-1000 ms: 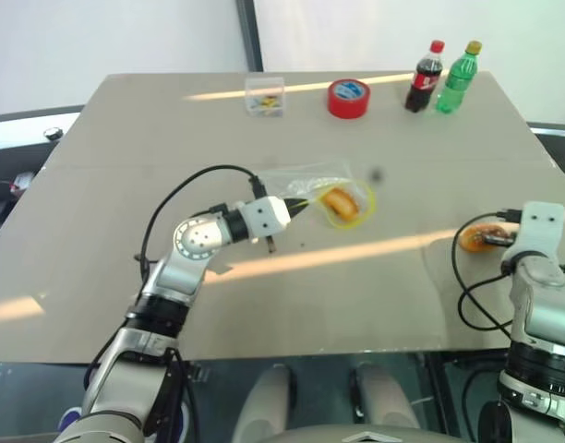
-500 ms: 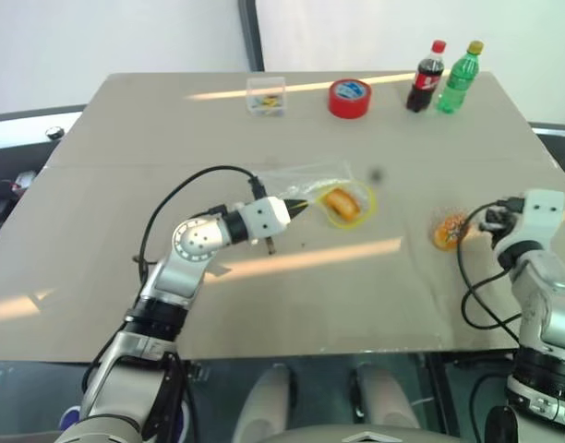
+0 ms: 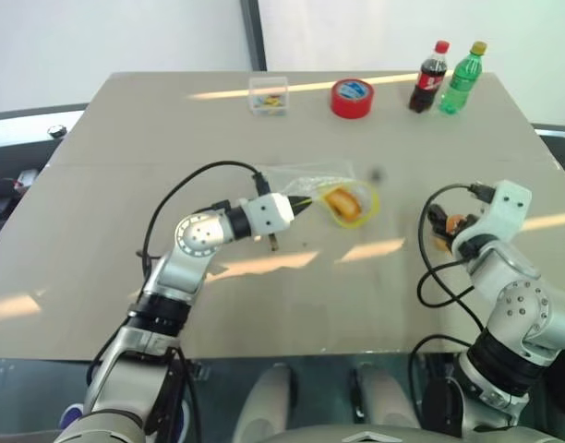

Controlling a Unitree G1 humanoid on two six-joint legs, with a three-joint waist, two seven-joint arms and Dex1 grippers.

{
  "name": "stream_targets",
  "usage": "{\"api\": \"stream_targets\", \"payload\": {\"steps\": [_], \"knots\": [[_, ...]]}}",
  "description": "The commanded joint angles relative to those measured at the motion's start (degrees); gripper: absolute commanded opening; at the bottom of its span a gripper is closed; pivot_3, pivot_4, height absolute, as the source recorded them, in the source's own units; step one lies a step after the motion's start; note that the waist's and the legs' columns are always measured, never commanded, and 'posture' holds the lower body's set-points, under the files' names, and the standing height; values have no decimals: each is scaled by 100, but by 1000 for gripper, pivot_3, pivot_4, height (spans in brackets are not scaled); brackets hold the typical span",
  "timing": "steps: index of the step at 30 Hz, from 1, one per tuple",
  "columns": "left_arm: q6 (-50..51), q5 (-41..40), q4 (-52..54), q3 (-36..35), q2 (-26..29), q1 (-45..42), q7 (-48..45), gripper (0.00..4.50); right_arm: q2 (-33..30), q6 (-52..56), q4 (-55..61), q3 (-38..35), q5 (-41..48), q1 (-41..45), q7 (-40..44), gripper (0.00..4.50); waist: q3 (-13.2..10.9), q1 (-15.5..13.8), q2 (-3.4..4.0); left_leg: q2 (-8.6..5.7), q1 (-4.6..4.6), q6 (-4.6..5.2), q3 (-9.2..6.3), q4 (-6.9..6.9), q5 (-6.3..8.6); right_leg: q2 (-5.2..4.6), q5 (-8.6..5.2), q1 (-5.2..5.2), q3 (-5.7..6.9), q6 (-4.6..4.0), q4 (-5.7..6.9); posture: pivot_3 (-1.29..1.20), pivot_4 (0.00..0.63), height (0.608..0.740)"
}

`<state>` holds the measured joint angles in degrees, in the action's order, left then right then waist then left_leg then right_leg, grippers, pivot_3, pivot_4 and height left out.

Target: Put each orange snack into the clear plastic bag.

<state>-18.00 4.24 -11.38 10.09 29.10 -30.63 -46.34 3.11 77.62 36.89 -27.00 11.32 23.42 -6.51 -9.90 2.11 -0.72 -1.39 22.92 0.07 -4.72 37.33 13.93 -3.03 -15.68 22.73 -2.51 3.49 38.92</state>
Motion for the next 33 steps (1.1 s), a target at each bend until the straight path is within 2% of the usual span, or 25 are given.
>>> {"api": "stream_targets", "payload": {"steps": [1, 9, 16, 18, 23, 29, 33], "knots": [[-71, -99, 124, -45, 20, -64, 3, 0, -63, -161, 54, 190, -169, -55, -145, 4383, 0, 16, 0, 0, 0, 0, 1, -1, 0, 2, 0, 1, 0, 0, 1, 0, 150, 740], [-52, -83, 167, -53, 14, -27, 31, 0, -116, -406, -225, 579, -377, -112, -163, 4383, 0, 32, 0, 2, -3, 0, 6, -1, 0, 3, 0, 1, -4, 0, 2, 0, 150, 740], [-38, -77, 186, -56, -4, -24, 61, 0, -414, -1317, -1150, 1053, -605, -590, -9, 4383, 2, 30, -3, 1, -3, 0, 7, -1, 0, 2, 0, 0, -4, 0, 1, 0, 150, 740], [-8, -97, 217, -69, -6, -26, 64, 0, -545, -1545, -1239, 1094, -650, -647, 19, 3859, 2, 31, -3, 1, -6, 0, 8, 2, 0, 2, 0, -3, -4, 0, 1, 0, 150, 740], [-3, -137, 214, -106, 7, 3, 71, 0, -1031, -2369, -1362, 1393, -738, -818, 353, 1934, 1, 30, -1, 1, -5, 0, 6, 2, 0, 3, 0, -3, -3, 0, 1, 0, 150, 740], [96, -238, 201, -175, -5, 31, 102, 0, -1601, -3221, -1080, 1777, -448, -1085, 1268, 1934, 1, 31, -1, 2, -5, 0, 7, 1, 0, 4, 0, -3, -4, 1, 0, 0, 150, 740], [110, -302, 204, -228, -12, 44, 154, 0, -2044, -3355, -490, 2274, 299, -1299, 2552, 1934, 0, 35, -1, 3, -4, 0, 6, 1, 0, 4, -1, -3, -3, 1, -1, 0, 150, 740]]}}
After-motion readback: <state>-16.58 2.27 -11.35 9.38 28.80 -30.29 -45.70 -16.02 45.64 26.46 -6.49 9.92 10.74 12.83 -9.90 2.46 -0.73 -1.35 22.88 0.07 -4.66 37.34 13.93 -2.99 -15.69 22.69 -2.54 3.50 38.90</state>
